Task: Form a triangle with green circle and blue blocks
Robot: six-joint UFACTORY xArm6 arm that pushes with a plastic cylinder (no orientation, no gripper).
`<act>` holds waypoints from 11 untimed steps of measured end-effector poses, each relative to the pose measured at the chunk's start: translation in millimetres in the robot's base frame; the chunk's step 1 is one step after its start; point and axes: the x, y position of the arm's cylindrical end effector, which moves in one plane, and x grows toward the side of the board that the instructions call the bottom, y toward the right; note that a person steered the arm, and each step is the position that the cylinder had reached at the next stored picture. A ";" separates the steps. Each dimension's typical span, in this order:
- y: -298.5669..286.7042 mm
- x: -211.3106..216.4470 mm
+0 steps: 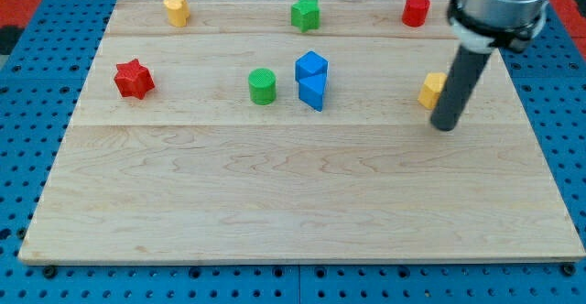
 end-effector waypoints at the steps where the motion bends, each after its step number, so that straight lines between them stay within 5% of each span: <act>1: -43.3 0.9; 3: -76.0 -1.5; 7: -122.2 -148.3; 11: -113.6 -71.5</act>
